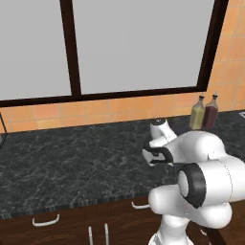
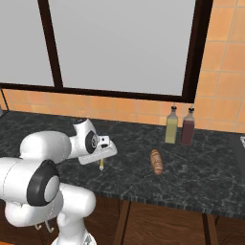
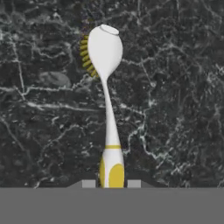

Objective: Pick the dish brush from the drawer and place it on the counter.

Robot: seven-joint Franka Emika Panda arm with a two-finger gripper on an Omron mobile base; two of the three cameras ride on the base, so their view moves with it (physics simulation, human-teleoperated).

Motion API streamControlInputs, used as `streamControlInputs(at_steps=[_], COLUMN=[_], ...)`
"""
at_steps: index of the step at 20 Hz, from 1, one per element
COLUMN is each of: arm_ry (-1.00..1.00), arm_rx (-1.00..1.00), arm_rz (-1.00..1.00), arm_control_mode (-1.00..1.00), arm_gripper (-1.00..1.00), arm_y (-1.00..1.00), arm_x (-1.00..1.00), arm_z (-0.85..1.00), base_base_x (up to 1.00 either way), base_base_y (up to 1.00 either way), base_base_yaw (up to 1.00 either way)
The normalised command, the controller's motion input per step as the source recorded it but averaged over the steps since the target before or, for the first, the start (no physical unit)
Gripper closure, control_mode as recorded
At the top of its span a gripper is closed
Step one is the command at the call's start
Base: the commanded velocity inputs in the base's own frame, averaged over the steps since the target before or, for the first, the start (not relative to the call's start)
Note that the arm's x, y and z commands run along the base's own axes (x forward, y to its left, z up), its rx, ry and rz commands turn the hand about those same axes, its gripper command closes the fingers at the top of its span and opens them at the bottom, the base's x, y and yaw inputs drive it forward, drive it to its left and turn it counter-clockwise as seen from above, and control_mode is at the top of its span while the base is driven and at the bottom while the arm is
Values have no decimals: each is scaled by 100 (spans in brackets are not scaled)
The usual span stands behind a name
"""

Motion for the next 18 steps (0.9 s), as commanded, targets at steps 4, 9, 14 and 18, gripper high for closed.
streamControlInputs(at_steps=[4, 9, 14, 18], arm_ry=[27, 22, 1, -6], arm_rx=[0, 0, 0, 0], arm_rz=[0, 0, 0, 0], arm_control_mode=[-100, -100, -100, -100], arm_gripper=[100, -100, -100, -100], arm_y=[0, 0, -7, -13], arm_x=[21, 25, 0, -19], arm_z=[-36, -30, 4, 44], base_base_x=[0, 0, 0, 0], base_base_y=[0, 0, 0, 0], base_base_yaw=[0, 0, 0, 0])
